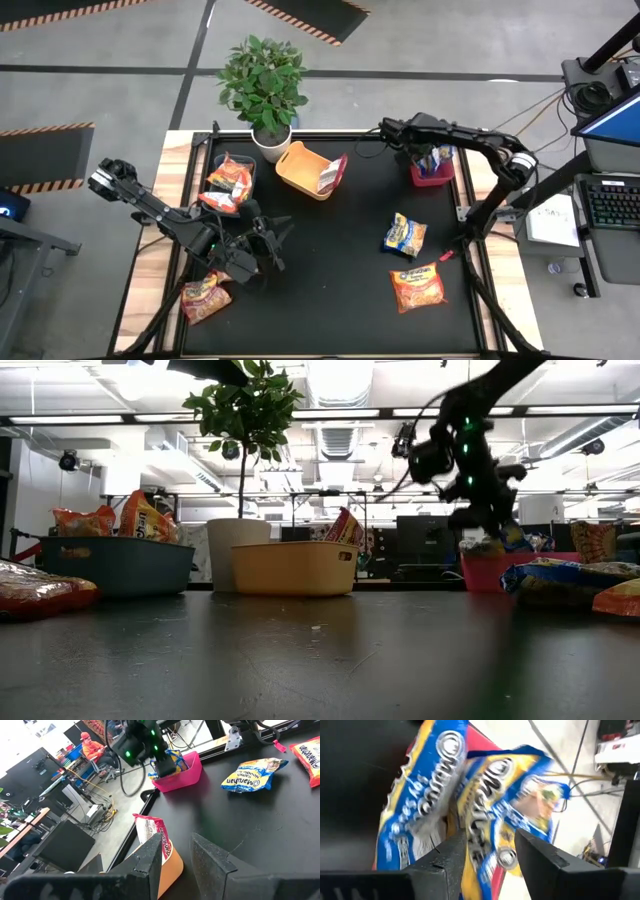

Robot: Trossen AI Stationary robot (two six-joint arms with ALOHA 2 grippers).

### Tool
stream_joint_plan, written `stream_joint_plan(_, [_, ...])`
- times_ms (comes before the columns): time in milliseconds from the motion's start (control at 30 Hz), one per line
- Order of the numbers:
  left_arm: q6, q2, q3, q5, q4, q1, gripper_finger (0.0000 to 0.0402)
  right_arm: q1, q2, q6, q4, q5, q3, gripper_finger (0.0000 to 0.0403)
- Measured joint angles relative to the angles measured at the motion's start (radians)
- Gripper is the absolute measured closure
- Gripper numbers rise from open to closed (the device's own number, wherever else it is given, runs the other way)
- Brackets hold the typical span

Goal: Sort Maruchan noodles
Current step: Put the blue noodle pack into the red bin, then put the orange noodle pack into the blue bin

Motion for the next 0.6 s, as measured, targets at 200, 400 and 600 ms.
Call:
stream_joint_plan(200, [0.0,0.0,0.0,0.001,0.0,0.0,0.0318,0.052,-0.082,0.075,-0.159,-0.108,0.12,0.0234])
stream_joint_plan(400, [0.0,0.0,0.0,0.001,0.0,0.0,0.0318,0.158,-0.213,0.114,-0.173,-0.229,0.189,0.0234])
stream_joint_plan(600, [-0.004,0.0,0.0,0.036,0.0,0.0,0.0318,0.353,-0.341,0.21,-0.171,-0.387,0.173,0.0234])
